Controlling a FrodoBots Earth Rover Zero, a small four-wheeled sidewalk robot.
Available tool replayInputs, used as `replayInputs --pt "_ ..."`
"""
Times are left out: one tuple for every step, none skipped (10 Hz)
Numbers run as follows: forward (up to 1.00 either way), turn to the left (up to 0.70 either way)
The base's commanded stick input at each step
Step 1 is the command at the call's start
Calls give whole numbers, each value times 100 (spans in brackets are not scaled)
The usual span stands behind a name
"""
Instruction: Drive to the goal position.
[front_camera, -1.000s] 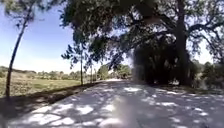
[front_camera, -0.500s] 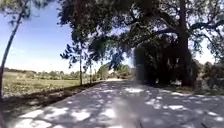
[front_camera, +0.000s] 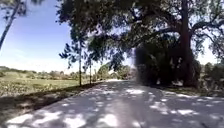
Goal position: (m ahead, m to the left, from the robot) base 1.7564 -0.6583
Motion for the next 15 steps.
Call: replayInputs --pt "45 0" --pt "45 0" --pt "45 0" --pt "45 0" --pt "45 0" --pt "45 0" --pt "45 0" --pt "45 0" --pt "45 0" --pt "45 0" --pt "45 0" --pt "45 0" --pt "45 0" --pt "45 0" --pt "45 0"
